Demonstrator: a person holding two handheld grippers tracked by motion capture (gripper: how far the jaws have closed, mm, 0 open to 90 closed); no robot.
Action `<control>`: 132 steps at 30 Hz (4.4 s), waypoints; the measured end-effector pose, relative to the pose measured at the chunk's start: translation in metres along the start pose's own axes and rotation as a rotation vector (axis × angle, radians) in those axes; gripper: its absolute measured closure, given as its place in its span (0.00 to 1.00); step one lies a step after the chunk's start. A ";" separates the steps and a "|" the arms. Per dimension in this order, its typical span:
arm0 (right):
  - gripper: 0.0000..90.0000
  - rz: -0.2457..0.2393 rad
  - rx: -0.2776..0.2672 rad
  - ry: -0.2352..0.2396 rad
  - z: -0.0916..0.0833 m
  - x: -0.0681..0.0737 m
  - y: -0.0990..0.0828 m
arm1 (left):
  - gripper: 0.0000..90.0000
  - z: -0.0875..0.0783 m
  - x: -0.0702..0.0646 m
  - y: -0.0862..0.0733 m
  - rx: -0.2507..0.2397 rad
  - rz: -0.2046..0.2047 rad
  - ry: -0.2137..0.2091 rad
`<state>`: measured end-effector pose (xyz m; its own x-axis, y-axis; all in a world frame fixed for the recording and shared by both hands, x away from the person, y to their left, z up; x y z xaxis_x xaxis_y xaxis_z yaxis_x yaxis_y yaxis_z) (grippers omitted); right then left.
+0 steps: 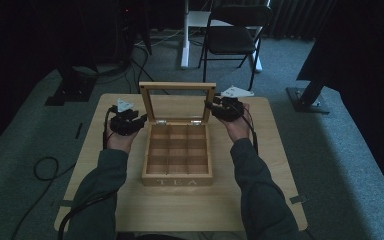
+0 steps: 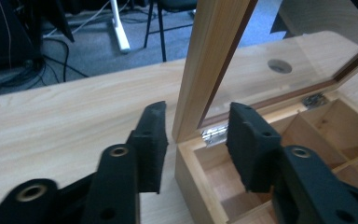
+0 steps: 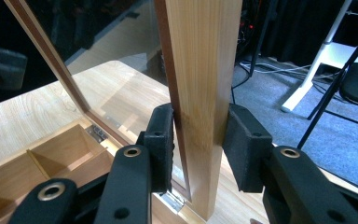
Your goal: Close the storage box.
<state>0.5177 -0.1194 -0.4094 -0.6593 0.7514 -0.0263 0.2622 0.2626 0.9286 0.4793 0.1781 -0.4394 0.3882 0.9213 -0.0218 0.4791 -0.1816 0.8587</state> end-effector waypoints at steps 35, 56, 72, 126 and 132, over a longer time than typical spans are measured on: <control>0.79 -0.005 0.025 0.011 -0.041 0.020 -0.010 | 0.81 -0.019 -0.015 0.007 -0.067 0.036 -0.007; 0.77 -0.017 0.043 -0.012 -0.057 0.039 -0.018 | 0.79 -0.037 -0.024 -0.010 -0.070 0.051 -0.033; 0.75 0.038 0.054 -0.022 -0.068 0.054 -0.032 | 0.80 -0.049 -0.030 -0.020 -0.074 0.032 -0.069; 0.54 0.034 0.090 -0.064 -0.096 0.096 -0.069 | 0.51 -0.089 -0.053 -0.062 -0.078 0.020 -0.157; 0.54 0.032 0.087 -0.065 -0.096 0.096 -0.071 | 0.51 -0.092 -0.054 -0.065 -0.082 0.017 -0.157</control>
<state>0.3679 -0.1237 -0.4428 -0.6034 0.7971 -0.0239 0.3441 0.2873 0.8939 0.3552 0.1721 -0.4468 0.5167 0.8524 -0.0807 0.4079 -0.1622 0.8985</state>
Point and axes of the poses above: each handheld gripper's, and its own axes: z roughly forward along the jaws, y roughly out of its top, x roughly to its left, the point moved 6 cm from there along z, roughly forward along the jaws
